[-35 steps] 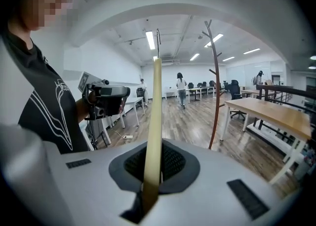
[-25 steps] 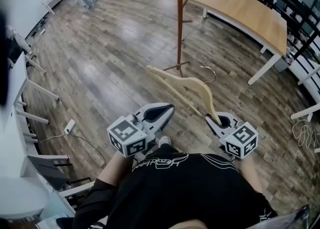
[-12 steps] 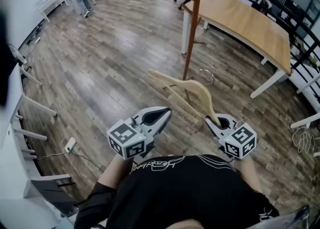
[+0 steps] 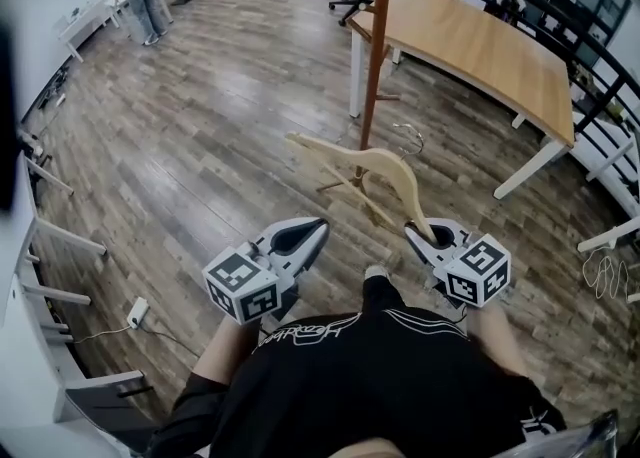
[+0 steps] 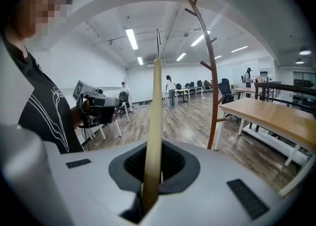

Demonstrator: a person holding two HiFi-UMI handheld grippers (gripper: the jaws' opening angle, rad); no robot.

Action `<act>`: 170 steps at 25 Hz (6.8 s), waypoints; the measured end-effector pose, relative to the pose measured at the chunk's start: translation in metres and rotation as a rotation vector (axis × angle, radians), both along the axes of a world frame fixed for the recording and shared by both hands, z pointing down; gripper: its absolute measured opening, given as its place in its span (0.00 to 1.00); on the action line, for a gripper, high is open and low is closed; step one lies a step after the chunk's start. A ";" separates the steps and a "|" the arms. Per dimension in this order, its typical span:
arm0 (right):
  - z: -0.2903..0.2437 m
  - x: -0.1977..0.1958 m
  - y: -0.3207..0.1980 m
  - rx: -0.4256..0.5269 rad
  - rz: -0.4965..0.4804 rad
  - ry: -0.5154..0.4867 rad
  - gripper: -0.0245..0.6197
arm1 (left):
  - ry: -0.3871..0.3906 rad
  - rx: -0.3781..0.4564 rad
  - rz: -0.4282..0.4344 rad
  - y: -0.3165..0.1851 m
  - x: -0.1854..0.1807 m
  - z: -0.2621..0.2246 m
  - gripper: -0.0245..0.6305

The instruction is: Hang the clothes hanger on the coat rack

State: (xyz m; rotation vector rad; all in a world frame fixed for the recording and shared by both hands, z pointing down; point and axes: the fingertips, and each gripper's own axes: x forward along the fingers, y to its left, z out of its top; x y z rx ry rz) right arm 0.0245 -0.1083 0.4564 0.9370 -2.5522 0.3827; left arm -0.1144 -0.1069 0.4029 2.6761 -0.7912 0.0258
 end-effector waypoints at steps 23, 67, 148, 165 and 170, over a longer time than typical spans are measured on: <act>-0.016 0.060 -0.229 0.040 -0.132 -0.010 0.10 | -0.018 -0.013 -0.124 -0.195 0.075 -0.009 0.05; 0.021 0.032 -0.369 -0.013 -0.125 0.049 0.10 | 0.016 -0.105 -0.138 -0.323 0.054 0.017 0.05; -0.081 -0.026 0.029 0.016 -0.136 -0.488 0.11 | 0.112 0.026 -0.055 0.039 0.011 -0.033 0.05; -0.050 0.000 0.058 0.014 -0.014 -0.374 0.10 | 0.138 -0.028 0.031 0.054 0.035 -0.012 0.05; -0.036 0.006 0.059 -0.002 0.006 -0.388 0.10 | 0.127 -0.042 0.044 0.053 0.041 -0.002 0.05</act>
